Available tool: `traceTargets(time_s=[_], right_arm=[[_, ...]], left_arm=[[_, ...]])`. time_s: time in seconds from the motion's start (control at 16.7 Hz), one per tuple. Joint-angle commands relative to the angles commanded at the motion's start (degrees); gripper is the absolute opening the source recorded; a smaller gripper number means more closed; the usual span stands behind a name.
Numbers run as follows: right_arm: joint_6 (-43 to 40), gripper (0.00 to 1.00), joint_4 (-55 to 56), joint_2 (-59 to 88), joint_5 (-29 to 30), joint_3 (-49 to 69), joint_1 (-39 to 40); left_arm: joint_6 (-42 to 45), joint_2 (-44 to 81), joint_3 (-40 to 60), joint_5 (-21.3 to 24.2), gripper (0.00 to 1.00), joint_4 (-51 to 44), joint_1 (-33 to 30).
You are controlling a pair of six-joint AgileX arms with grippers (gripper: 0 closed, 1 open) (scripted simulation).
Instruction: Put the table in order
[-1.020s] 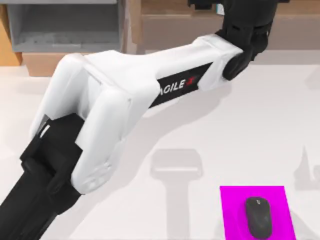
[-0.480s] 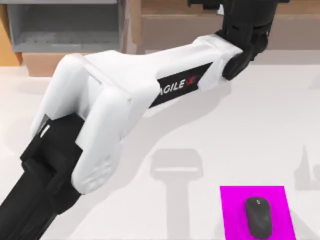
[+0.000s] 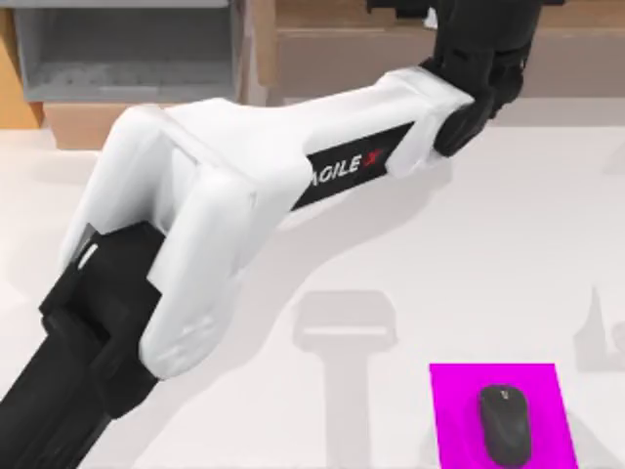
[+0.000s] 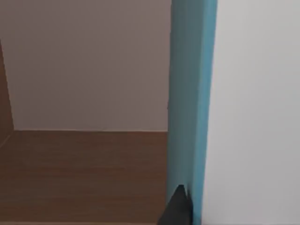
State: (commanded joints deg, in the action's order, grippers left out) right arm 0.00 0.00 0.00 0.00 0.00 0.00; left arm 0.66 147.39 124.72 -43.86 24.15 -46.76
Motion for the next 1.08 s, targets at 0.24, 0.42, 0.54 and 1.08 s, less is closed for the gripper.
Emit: traceTargets(time_s=[0.24,0.42,0.54,1.08], right_arm=[[0.0,1.0,0.0,0.0,0.0,0.0,0.0],[0.0,1.0,0.0,0.0,0.0,0.0,0.0],[0.0,1.0,0.0,0.0,0.0,0.0,0.0],[0.0,1.0,0.0,0.0,0.0,0.0,0.0]], left_arm=[[0.1,-2.5,-3.5,-0.8,0.0,1.1,-0.7],[0.2,-4.9,-7.0,-1.6,0.0,2.3,-1.5],[0.2,-6.6,-9.7,-2.2,0.0,3.1,-2.1],[0.6,-8.8,-13.1,-2.5,0.0,4.2,-2.5]])
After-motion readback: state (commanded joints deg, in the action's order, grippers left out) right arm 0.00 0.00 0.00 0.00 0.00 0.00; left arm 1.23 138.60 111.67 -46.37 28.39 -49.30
